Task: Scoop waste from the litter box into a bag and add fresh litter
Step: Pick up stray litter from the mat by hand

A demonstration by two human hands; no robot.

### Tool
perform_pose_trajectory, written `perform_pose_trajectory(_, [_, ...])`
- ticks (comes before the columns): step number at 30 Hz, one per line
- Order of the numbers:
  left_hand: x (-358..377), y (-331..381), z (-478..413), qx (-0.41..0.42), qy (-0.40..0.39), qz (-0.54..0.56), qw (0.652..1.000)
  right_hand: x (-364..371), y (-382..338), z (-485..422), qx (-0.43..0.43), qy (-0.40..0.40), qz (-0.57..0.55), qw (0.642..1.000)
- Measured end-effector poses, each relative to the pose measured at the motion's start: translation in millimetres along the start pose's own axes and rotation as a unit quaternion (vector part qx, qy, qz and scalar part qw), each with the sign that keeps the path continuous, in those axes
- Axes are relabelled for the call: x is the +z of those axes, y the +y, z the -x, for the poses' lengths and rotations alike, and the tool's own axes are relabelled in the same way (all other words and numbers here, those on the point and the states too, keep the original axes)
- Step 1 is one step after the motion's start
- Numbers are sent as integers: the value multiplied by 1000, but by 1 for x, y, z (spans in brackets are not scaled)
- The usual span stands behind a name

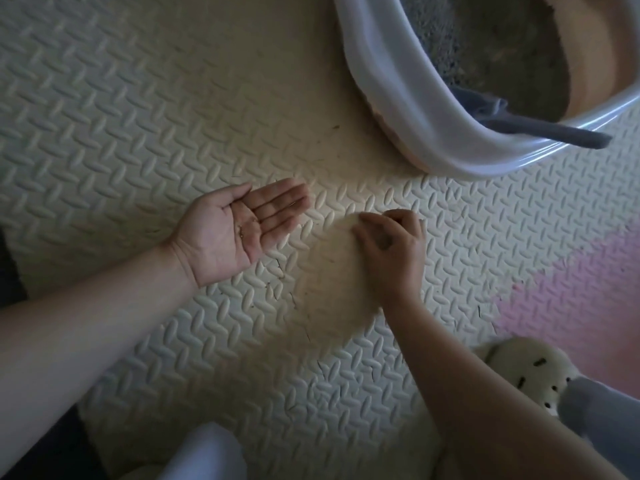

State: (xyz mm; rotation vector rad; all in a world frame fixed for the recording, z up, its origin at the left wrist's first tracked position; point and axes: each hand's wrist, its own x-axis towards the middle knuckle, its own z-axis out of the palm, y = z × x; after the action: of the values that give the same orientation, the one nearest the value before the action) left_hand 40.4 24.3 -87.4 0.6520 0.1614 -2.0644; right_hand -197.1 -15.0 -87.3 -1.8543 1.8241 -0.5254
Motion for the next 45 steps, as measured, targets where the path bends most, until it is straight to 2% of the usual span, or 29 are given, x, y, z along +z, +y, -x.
perform_pose_trajectory(5, [-14,4,0,-4,-26,22,999,1,4,1,-8,14,-29,999])
perform_pose_trajectory(11, [-14,5,-3,-26,-71,37,996,9,4,-1,20,31,-52,998])
perform_pose_trajectory(19, [-3,-2,-18,-51,-93,41,994,19,0,0,-15,28,56,998])
perform_pose_trajectory(23, [-2,-1,-17,-47,-100,45,993,0,19,-15,101,132,-31,986])
perform_pose_trajectory(25, [-3,0,-16,-47,-104,46,992,-10,30,-26,133,156,-45,978])
perform_pose_trajectory(29, [-4,0,-17,-48,-101,43,993,-14,33,-41,117,121,-36,985])
perform_pose_trajectory(36, [-4,0,-20,-52,-102,36,993,-13,34,-38,100,118,-55,986])
perform_pose_trajectory(45, [-5,-3,-19,-56,-88,40,994,-12,30,-32,70,130,-26,989])
